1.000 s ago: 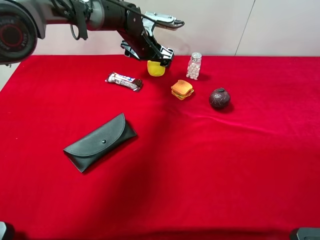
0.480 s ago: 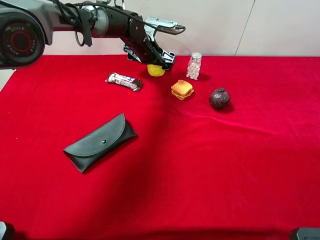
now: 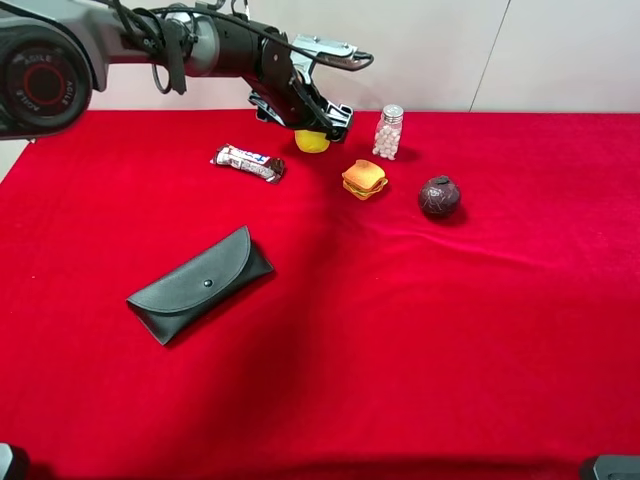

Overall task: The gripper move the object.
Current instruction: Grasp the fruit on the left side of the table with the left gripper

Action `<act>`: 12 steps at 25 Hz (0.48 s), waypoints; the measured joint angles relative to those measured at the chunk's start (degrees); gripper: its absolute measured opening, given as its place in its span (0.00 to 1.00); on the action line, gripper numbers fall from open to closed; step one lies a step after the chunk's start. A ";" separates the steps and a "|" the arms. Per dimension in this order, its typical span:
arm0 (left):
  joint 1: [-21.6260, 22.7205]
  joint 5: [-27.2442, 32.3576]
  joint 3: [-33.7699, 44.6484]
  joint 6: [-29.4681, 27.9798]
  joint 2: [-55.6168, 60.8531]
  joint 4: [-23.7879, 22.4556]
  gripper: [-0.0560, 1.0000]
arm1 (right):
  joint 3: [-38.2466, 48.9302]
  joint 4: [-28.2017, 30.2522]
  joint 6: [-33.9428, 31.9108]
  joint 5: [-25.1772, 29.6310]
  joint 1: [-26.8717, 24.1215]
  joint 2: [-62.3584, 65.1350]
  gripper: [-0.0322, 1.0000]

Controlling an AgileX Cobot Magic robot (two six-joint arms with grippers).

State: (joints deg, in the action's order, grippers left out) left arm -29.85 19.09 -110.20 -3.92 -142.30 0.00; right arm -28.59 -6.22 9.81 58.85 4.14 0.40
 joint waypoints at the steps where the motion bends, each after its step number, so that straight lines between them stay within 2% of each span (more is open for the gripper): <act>1: -0.10 0.00 0.00 0.00 0.00 0.00 0.95 | 0.00 0.00 0.00 0.00 0.00 0.00 0.70; 4: -0.07 -0.45 0.00 0.00 0.00 0.00 0.92 | 0.00 0.00 0.00 0.00 0.00 0.00 0.70; 10: -0.12 -1.21 0.00 0.02 0.00 0.00 0.68 | 0.00 0.00 0.00 0.00 0.00 0.00 0.70; 12: -0.12 -1.21 0.00 0.06 0.00 0.00 0.68 | 0.00 0.00 0.00 0.00 0.00 0.00 0.70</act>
State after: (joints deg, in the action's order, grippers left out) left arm -29.97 17.88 -110.20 -3.86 -142.30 0.00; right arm -28.59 -6.22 9.81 58.85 4.14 0.40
